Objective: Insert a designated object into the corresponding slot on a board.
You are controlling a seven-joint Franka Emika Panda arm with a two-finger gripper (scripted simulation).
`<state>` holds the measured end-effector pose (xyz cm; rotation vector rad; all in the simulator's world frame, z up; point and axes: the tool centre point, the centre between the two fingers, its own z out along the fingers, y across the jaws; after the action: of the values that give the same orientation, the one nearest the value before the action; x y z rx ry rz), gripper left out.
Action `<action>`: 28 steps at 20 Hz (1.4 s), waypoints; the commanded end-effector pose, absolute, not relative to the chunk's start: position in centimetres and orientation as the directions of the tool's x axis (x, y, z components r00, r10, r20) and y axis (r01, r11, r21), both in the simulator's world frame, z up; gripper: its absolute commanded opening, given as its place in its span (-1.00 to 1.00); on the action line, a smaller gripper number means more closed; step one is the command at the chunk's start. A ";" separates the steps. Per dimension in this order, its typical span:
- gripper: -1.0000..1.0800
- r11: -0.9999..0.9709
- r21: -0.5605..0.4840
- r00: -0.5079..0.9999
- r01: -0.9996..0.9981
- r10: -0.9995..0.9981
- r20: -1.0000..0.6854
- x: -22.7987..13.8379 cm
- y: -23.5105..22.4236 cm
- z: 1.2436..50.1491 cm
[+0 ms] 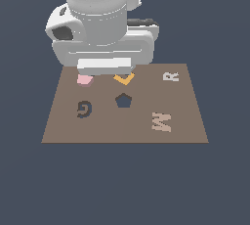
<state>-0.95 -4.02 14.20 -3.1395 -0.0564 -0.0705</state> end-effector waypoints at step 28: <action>0.92 -0.988 0.000 0.988 0.151 0.151 -0.001 -6.6 -14.0 4.9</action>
<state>-6.62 -13.98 4.94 -3.1324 -0.2393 0.0003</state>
